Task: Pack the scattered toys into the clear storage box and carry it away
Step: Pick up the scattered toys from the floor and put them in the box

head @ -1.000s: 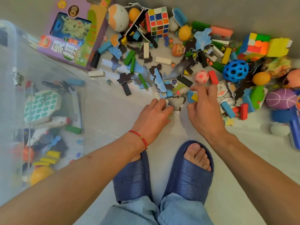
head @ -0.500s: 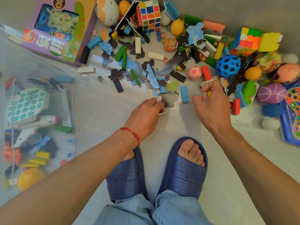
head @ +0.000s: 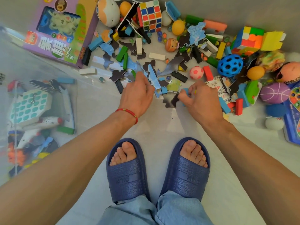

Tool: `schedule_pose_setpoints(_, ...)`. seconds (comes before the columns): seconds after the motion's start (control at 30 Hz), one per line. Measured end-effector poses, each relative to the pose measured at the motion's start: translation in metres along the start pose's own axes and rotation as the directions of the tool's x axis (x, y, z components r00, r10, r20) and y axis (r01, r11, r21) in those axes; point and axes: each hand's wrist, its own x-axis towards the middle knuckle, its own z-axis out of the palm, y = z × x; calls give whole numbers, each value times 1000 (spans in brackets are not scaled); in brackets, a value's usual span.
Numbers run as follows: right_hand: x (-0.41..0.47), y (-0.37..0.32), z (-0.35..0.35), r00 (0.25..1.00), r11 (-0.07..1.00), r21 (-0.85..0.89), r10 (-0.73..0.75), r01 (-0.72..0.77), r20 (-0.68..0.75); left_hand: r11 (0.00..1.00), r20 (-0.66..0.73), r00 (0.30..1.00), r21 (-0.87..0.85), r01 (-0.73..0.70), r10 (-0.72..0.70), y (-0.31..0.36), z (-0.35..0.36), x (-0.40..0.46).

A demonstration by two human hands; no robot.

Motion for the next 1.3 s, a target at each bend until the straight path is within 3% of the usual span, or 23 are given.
schedule_pose_setpoints(0.1,-10,-3,-2,993,972,205,113,-118,35,991,-24,994,89,104,-103,2,4,19)
schedule_pose_setpoints(0.2,-17,-4,1,995,991,123,39,-50,92,969,-61,993,222,108,-97,9,11,28)
schedule_pose_setpoints(0.33,-16,-5,13,983,987,-23,-158,161,93,960,-32,994,258,107,-103,17,12,29)
schedule_pose_setpoints(0.5,-22,2,23,945,959,-36,-271,282,184,961,44,976,190,201,-213,4,14,26)
schedule_pose_setpoints(0.8,-16,3,21,955,981,-48,-170,187,244,953,99,956,-106,285,-275,-1,7,0)
schedule_pose_setpoints(0.97,-19,5,21,974,990,-37,-130,139,188,775,238,893,-443,451,-383,-3,-4,-5)
schedule_pose_setpoints(1.1,-19,8,21,983,997,-23,-72,77,168,627,220,879,-630,459,-423,-7,-14,-27)
schedule_pose_setpoints(1.3,-32,21,6,984,980,-200,50,-15,168,365,416,822,-749,552,-388,1,-32,-94)
